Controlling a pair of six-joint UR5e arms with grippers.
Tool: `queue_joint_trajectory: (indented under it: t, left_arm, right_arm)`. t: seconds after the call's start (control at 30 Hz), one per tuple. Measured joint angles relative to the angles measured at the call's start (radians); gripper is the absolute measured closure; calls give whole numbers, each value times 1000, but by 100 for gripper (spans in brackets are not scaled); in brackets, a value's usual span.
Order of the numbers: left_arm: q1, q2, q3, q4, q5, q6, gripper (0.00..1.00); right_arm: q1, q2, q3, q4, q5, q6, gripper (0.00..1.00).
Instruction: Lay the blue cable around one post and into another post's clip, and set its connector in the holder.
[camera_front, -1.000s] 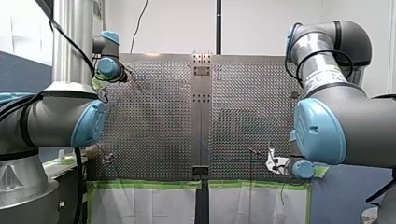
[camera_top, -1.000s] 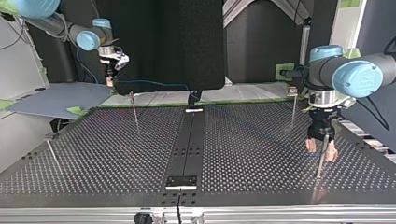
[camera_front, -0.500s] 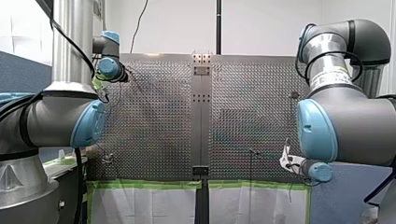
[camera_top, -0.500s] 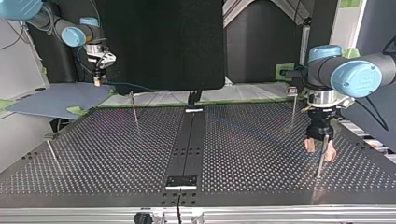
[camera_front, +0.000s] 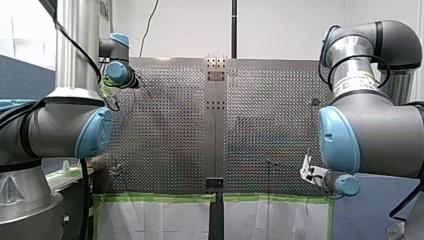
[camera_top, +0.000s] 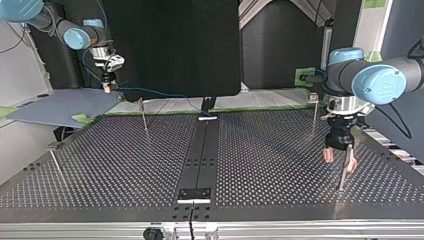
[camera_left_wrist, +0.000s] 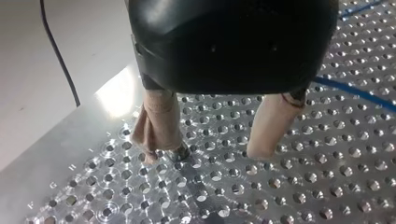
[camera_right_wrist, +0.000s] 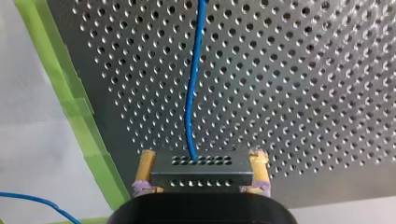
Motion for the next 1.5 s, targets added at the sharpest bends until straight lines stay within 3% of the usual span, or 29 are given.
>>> queue_joint_trajectory:
  t: [0.43, 0.93, 1.5]
  left_arm:
    - [10, 3, -37, 22, -29, -124, 0]
    - [26, 34, -50, 34, -21, -240, 0]
    - [52, 91, -120, 74, -8, -377, 0]
  right_arm:
    - [24, 0, 0, 0, 4, 0, 100]
    - [40, 0, -1, 3, 4, 0, 100]
    - [53, 0, -2, 1, 6, 0, 100]
